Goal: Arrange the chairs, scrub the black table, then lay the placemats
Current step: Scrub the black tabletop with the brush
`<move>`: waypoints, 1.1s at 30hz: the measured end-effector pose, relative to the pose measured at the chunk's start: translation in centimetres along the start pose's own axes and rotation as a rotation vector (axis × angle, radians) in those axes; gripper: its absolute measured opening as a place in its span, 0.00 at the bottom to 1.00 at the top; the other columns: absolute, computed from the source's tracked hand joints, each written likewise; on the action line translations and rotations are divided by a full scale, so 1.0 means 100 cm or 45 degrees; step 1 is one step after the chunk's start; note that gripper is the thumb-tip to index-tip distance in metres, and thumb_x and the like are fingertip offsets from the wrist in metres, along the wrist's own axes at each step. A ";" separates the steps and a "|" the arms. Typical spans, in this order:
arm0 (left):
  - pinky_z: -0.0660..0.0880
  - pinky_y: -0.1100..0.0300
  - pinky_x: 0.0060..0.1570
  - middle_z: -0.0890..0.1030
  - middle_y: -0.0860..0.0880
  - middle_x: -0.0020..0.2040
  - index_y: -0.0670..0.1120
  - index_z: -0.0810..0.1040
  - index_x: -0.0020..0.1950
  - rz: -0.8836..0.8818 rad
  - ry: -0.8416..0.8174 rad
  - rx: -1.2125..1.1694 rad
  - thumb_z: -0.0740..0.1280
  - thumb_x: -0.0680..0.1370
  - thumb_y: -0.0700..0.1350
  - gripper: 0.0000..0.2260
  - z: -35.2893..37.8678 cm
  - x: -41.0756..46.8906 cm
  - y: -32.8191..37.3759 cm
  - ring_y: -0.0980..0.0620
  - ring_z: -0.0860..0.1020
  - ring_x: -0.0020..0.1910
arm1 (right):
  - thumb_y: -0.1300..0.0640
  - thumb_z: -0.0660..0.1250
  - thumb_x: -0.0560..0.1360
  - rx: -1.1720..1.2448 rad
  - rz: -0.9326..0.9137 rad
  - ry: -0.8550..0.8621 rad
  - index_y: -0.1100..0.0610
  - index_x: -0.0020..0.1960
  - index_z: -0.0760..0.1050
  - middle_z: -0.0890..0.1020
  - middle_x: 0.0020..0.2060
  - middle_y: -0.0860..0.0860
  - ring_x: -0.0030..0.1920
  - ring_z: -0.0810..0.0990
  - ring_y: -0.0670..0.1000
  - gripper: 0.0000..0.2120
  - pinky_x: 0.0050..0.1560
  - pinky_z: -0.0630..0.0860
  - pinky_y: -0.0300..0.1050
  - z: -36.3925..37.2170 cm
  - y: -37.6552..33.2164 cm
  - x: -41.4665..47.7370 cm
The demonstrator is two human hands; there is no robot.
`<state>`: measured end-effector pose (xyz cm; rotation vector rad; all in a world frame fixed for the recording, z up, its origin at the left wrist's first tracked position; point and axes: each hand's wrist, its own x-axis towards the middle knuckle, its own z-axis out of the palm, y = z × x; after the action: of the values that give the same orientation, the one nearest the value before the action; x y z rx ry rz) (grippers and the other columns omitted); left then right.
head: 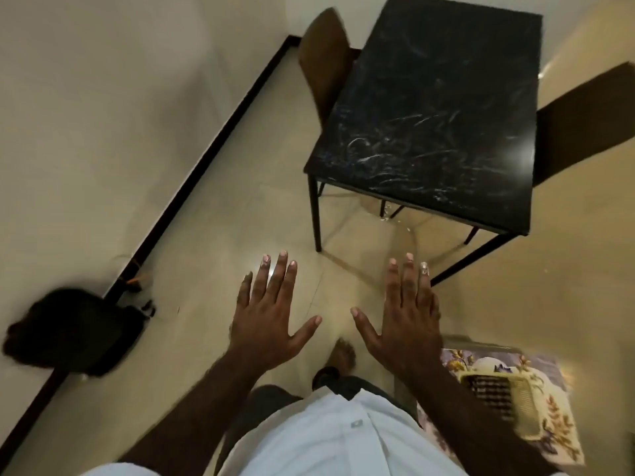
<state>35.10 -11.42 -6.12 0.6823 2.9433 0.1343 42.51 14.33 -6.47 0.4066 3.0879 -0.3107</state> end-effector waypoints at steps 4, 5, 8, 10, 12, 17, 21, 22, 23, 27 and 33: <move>0.49 0.36 0.86 0.39 0.49 0.91 0.49 0.46 0.91 0.158 -0.057 0.010 0.54 0.81 0.77 0.48 -0.006 0.081 0.022 0.43 0.41 0.90 | 0.22 0.55 0.80 -0.007 0.128 -0.001 0.54 0.91 0.46 0.42 0.90 0.58 0.89 0.47 0.65 0.53 0.81 0.63 0.71 -0.004 0.024 0.042; 0.49 0.36 0.86 0.40 0.49 0.91 0.49 0.47 0.91 0.206 -0.069 0.005 0.54 0.81 0.77 0.48 -0.008 0.100 0.028 0.43 0.41 0.90 | 0.22 0.56 0.80 0.003 0.180 0.014 0.54 0.91 0.46 0.43 0.90 0.58 0.89 0.47 0.66 0.53 0.82 0.63 0.70 -0.006 0.029 0.050; 0.51 0.35 0.86 0.41 0.48 0.91 0.48 0.48 0.91 0.406 -0.099 0.028 0.54 0.82 0.77 0.48 -0.009 0.157 0.046 0.42 0.43 0.90 | 0.23 0.57 0.80 0.037 0.334 0.064 0.55 0.91 0.47 0.45 0.90 0.58 0.89 0.49 0.66 0.52 0.81 0.63 0.70 -0.005 0.046 0.071; 0.51 0.35 0.86 0.41 0.48 0.91 0.49 0.48 0.91 0.562 -0.142 0.050 0.53 0.82 0.77 0.47 -0.004 0.200 0.061 0.42 0.43 0.90 | 0.24 0.57 0.80 0.067 0.477 0.086 0.54 0.91 0.47 0.45 0.90 0.59 0.89 0.49 0.66 0.52 0.82 0.61 0.70 0.001 0.060 0.083; 0.51 0.34 0.86 0.41 0.48 0.91 0.49 0.48 0.91 0.699 -0.161 0.069 0.52 0.82 0.77 0.47 0.001 0.244 0.075 0.42 0.42 0.90 | 0.24 0.58 0.80 0.088 0.612 0.093 0.54 0.91 0.46 0.43 0.90 0.59 0.89 0.47 0.66 0.52 0.84 0.58 0.69 0.005 0.070 0.095; 0.49 0.34 0.86 0.36 0.48 0.90 0.48 0.45 0.91 1.072 -0.310 0.214 0.50 0.82 0.79 0.48 0.015 0.346 0.135 0.43 0.37 0.89 | 0.25 0.57 0.81 0.051 0.945 0.064 0.55 0.91 0.45 0.41 0.89 0.59 0.89 0.43 0.65 0.51 0.86 0.53 0.69 0.017 0.101 0.110; 0.45 0.36 0.87 0.34 0.49 0.90 0.49 0.41 0.91 1.384 -0.377 0.228 0.47 0.80 0.79 0.49 0.014 0.386 0.202 0.44 0.35 0.89 | 0.24 0.56 0.81 0.111 1.296 0.069 0.52 0.91 0.41 0.39 0.89 0.57 0.89 0.43 0.64 0.51 0.85 0.55 0.70 0.021 0.113 0.104; 0.45 0.36 0.87 0.33 0.49 0.89 0.50 0.39 0.91 1.457 -0.423 0.250 0.47 0.80 0.79 0.49 0.016 0.394 0.218 0.44 0.34 0.89 | 0.24 0.56 0.80 0.106 1.365 0.089 0.52 0.91 0.41 0.40 0.90 0.57 0.89 0.43 0.63 0.52 0.85 0.55 0.70 0.023 0.115 0.102; 0.45 0.35 0.87 0.33 0.49 0.90 0.50 0.39 0.91 1.555 -0.468 0.279 0.47 0.80 0.79 0.49 0.021 0.400 0.239 0.44 0.35 0.89 | 0.23 0.56 0.81 0.107 1.444 0.102 0.52 0.91 0.41 0.41 0.90 0.57 0.89 0.44 0.63 0.52 0.85 0.55 0.69 0.026 0.118 0.094; 0.53 0.34 0.85 0.41 0.45 0.91 0.47 0.44 0.91 1.876 -0.463 0.325 0.52 0.81 0.77 0.49 0.047 0.393 0.313 0.40 0.44 0.90 | 0.24 0.55 0.82 0.090 1.692 0.158 0.54 0.91 0.43 0.43 0.89 0.60 0.89 0.47 0.66 0.51 0.85 0.55 0.68 0.037 0.134 0.054; 0.46 0.37 0.87 0.36 0.46 0.90 0.49 0.35 0.90 2.142 -0.713 0.463 0.52 0.80 0.77 0.50 0.101 0.324 0.417 0.42 0.39 0.89 | 0.27 0.58 0.83 0.091 1.996 0.269 0.59 0.90 0.52 0.53 0.88 0.64 0.87 0.57 0.69 0.48 0.86 0.51 0.66 0.075 0.157 -0.011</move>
<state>25.59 40.86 -14.43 2.4241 1.1945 -0.3849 47.54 27.45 -16.86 2.5391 1.9110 -0.2716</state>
